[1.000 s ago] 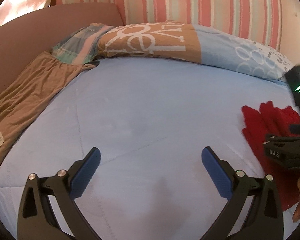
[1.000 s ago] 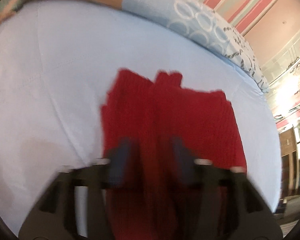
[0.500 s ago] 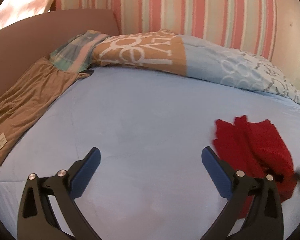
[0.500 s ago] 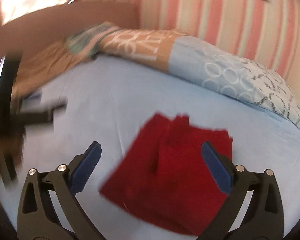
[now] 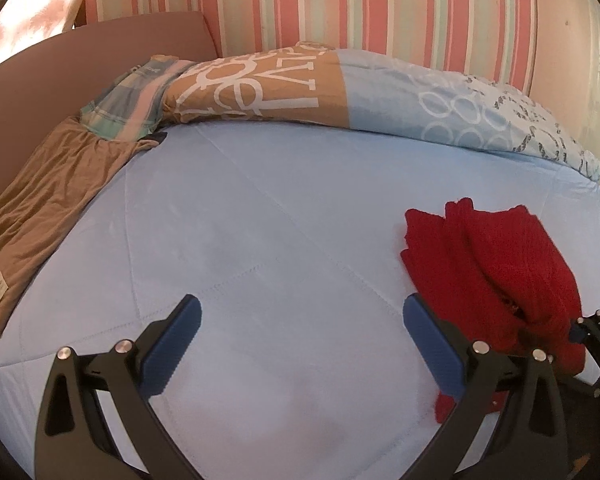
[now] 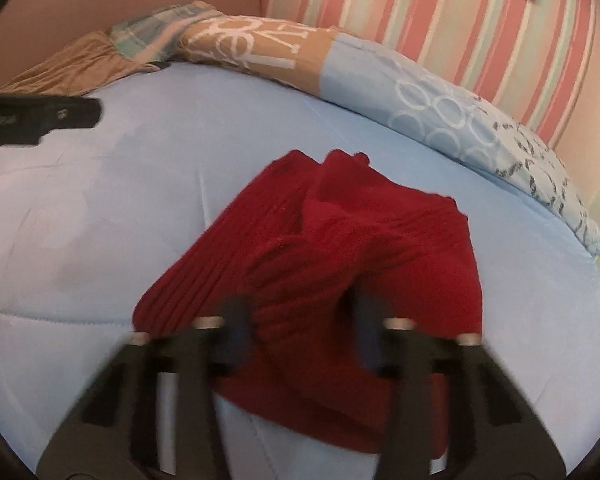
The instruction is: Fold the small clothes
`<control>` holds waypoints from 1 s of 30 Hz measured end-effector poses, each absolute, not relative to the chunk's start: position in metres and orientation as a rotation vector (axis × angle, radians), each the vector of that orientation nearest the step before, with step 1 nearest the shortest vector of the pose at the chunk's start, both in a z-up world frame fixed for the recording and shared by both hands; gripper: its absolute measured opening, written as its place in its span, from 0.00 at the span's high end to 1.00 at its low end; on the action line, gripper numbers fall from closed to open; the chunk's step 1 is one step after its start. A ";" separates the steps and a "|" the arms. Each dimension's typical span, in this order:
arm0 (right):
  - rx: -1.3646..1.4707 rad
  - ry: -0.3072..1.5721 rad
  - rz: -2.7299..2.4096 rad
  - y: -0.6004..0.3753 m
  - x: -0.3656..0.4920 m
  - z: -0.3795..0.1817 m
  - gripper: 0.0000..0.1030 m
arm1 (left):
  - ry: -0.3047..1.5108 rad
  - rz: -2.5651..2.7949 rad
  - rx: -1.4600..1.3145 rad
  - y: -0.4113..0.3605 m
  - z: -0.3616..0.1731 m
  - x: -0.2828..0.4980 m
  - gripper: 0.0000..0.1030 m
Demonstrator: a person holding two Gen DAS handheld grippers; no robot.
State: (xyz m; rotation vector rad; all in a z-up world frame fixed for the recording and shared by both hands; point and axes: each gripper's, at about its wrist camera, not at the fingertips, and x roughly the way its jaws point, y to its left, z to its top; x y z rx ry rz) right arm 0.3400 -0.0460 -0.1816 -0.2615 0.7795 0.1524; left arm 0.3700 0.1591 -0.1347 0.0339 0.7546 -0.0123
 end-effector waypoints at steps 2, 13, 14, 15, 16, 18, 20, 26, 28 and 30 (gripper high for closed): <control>-0.241 0.764 0.147 -0.044 0.338 -0.177 0.81 | 0.753 0.000 0.026 0.166 -0.135 0.371 0.01; -0.164 0.716 0.250 -0.055 0.308 -0.180 0.18 | 0.806 -0.053 -0.022 0.152 -0.140 0.382 0.01; -0.137 0.692 0.248 -0.065 0.301 -0.170 0.17 | 0.822 -0.077 -0.040 0.143 -0.142 0.385 0.01; -0.115 0.675 0.236 -0.076 0.296 -0.162 0.16 | 0.839 -0.102 -0.059 0.132 -0.143 0.388 0.01; -0.089 0.655 0.212 -0.091 0.292 -0.153 0.14 | 0.842 -0.111 -0.058 0.124 -0.143 0.389 0.01; -0.056 0.640 0.166 -0.117 0.290 -0.142 0.13 | 0.839 -0.145 -0.018 0.098 -0.144 0.390 0.01; -0.040 0.624 0.110 -0.144 0.292 -0.133 0.12 | 0.857 -0.173 -0.013 0.078 -0.147 0.391 0.01; -0.005 0.655 0.030 -0.203 0.306 -0.135 0.12 | 0.877 -0.239 0.002 0.022 -0.155 0.393 0.01; 0.006 0.660 0.022 -0.213 0.307 -0.137 0.12 | 0.883 -0.256 0.019 0.005 -0.158 0.396 0.01; 0.014 0.665 0.013 -0.221 0.307 -0.139 0.11 | 0.898 -0.274 0.025 -0.008 -0.164 0.400 0.01</control>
